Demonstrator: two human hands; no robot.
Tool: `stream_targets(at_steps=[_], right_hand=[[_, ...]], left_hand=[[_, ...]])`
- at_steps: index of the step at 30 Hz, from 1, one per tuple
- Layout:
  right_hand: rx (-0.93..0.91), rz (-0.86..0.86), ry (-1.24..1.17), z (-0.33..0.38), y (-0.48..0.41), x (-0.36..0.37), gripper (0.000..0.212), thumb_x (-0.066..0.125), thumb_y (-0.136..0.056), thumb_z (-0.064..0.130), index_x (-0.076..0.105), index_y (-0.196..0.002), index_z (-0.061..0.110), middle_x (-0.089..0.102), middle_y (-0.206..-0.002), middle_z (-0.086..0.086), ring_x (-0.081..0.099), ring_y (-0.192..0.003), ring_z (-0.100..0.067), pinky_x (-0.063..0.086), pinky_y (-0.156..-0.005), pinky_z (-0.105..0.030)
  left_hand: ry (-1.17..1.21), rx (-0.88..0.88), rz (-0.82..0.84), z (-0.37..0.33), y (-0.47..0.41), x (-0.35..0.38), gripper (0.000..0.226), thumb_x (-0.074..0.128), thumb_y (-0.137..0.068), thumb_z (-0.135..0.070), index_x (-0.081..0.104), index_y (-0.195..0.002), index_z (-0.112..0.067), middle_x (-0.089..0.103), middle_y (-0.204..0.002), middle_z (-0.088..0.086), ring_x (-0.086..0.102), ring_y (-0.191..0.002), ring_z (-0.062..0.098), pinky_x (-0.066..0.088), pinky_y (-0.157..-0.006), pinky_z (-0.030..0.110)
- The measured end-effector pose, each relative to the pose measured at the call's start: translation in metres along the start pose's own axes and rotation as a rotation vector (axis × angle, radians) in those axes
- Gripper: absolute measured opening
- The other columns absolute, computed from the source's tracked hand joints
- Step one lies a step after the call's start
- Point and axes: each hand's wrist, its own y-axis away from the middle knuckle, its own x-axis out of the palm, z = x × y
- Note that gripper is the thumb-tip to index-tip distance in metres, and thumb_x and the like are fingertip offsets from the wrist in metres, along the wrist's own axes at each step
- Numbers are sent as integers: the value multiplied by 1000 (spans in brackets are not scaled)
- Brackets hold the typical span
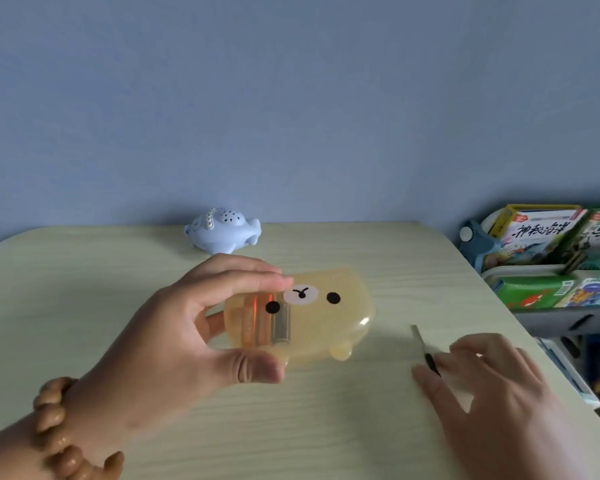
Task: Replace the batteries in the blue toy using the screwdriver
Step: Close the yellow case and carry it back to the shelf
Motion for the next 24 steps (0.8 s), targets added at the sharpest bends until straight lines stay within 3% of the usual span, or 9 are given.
stream_targets(at_steps=[1,3,7,10,11,13,16,20,24], right_hand=[[8,-1,-19,3,0,2,11,83,-75,27,75,-69,23,65,-88,2,65,-77,-30,55,-60,-40],[67,41,-102,13,-2,-3,17,83,-74,17,69,-69,26,66,-83,6,66,-72,-26,55,-56,-39],[131,56,-277,39,-37,-38,11,66,-89,35,62,-79,31,69,-60,10,67,-59,-14,55,-58,-36],[136,-23,-362,74,-72,-87,13,72,-88,28,65,-77,24,65,-56,12,63,-60,-7,42,-54,-11],[126,-41,-376,87,-82,-104,13,72,-88,26,64,-78,23,65,-57,13,62,-61,-7,41,-54,-12],[104,-24,-383,112,-95,-144,13,67,-92,28,60,-82,22,64,-59,10,60,-60,-9,49,-56,-31],[72,34,-390,141,-115,-216,15,56,-97,37,53,-86,27,64,-59,5,64,-60,-21,54,-60,-45],[55,96,-450,160,-146,-320,12,59,-93,39,61,-84,33,70,-60,9,65,-45,1,57,-62,-39],[56,21,-431,174,-170,-417,14,65,-89,39,69,-80,31,68,-54,11,64,-42,-3,56,-53,-34]], left_hand=[[1,-6,3,-1,-3,-3,65,90,-54,-56,75,-113,-35,62,-130,-7,61,-124,15,51,-97,21],[6,-10,4,-9,-11,-9,67,91,-53,-54,74,-115,-33,62,-131,-8,62,-123,15,51,-99,22],[4,-11,10,-48,-28,-32,73,91,-50,-54,71,-117,-36,64,-130,-8,63,-123,16,49,-103,25],[-50,-26,29,-97,-41,-57,77,92,-50,-37,68,-123,-36,68,-126,-9,64,-120,11,49,-103,24],[-62,-35,23,-115,-45,-66,80,92,-49,-30,67,-126,-34,69,-126,-8,65,-120,10,49,-103,25],[-68,-49,17,-158,-50,-85,85,91,-48,-27,65,-129,-32,69,-126,-9,64,-121,9,49,-104,26],[-54,-46,21,-235,-56,-115,84,93,-46,-43,66,-126,-39,69,-128,-10,63,-123,10,51,-102,27],[14,-60,-6,-328,-68,-143,90,96,-37,-53,68,-122,-39,71,-126,-10,65,-121,10,51,-97,21],[51,-81,-7,-415,-94,-157,92,97,-31,-53,71,-116,-33,73,-123,-4,68,-117,14,53,-93,20]])
